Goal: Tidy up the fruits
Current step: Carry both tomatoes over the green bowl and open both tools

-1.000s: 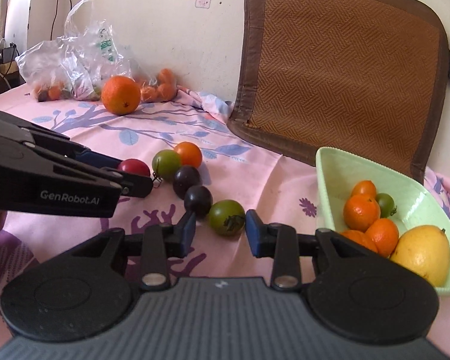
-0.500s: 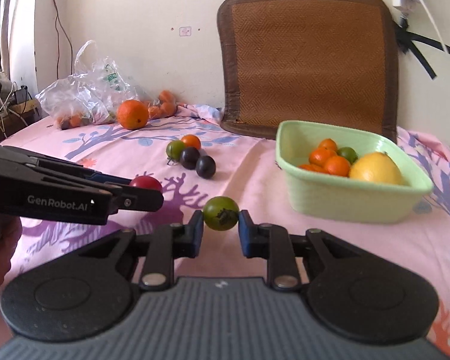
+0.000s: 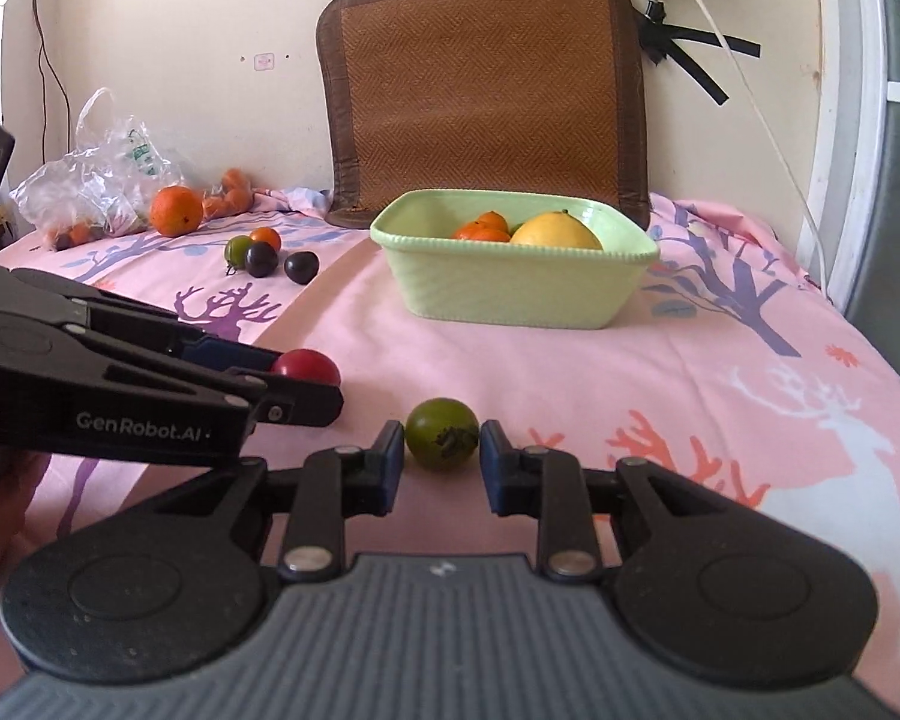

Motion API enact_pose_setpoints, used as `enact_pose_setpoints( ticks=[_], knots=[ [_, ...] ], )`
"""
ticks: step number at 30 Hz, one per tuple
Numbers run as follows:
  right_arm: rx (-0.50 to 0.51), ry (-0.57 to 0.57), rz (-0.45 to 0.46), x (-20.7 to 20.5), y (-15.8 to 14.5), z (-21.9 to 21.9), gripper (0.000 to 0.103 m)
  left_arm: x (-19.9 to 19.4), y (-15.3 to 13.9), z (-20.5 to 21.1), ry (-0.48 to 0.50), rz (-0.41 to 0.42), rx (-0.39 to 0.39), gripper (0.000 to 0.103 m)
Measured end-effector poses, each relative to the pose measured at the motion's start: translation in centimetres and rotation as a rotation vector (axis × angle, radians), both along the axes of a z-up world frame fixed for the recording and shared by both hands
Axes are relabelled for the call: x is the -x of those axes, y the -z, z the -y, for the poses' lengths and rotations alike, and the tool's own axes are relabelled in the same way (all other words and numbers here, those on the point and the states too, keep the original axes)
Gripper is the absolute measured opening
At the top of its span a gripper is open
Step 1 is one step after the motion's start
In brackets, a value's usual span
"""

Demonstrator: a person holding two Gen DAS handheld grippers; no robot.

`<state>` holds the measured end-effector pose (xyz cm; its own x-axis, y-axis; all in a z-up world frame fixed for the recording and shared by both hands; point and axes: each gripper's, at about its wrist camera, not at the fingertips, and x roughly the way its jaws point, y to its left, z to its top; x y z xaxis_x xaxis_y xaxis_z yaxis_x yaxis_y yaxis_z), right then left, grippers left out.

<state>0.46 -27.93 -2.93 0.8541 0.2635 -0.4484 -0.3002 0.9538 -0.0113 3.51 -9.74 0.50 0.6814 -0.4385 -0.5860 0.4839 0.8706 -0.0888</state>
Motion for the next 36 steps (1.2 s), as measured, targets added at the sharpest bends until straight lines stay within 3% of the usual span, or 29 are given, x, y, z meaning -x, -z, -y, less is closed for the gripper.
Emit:
enact_pose_setpoints(
  ticks=[4, 7, 11, 17, 21, 26, 31, 33, 36],
  knots=[
    [0.002, -0.015, -0.002, 0.0, 0.4, -0.1, 0.031, 0.2, -0.2, 0.0, -0.008, 0.01, -0.014, 0.034],
    [-0.008, -0.023, 0.001, -0.1, 0.5, 0.2, 0.03, 0.0, -0.1, -0.1, -0.005, 0.001, 0.002, 0.029],
    [-0.047, 0.008, 0.062, -0.9, -0.5, 1.0, 0.029, -1.3, -1.2, -0.2, -0.003, 0.006, 0.035, 0.029],
    [-0.13, 0.109, 0.184, -5.6, -3.5, 3.8, 0.03, -7.8, -5.1, 0.8, -0.029, 0.023, 0.136, 0.029],
    [-0.182, 0.141, 0.161, -10.1, -4.2, 5.1, 0.03, -12.3, -5.4, 2.1, -0.071, -0.008, 0.174, 0.029],
    [-0.231, 0.144, 0.113, -13.7, -3.7, 5.0, 0.031, -15.6, -3.8, 2.8, -0.135, -0.059, 0.166, 0.03],
    [-0.216, 0.133, 0.132, -14.2, -3.2, 4.2, 0.032, -16.3, -3.1, 2.2, -0.154, -0.09, 0.195, 0.041],
    [-0.213, 0.137, 0.15, -13.8, -3.4, 4.3, 0.032, -15.9, -3.7, 1.3, -0.168, -0.077, 0.205, 0.043],
    [-0.235, 0.153, 0.182, -12.9, -4.0, 4.7, 0.032, -14.3, -5.3, -1.9, -0.19, -0.034, 0.278, 0.043]
  ],
)
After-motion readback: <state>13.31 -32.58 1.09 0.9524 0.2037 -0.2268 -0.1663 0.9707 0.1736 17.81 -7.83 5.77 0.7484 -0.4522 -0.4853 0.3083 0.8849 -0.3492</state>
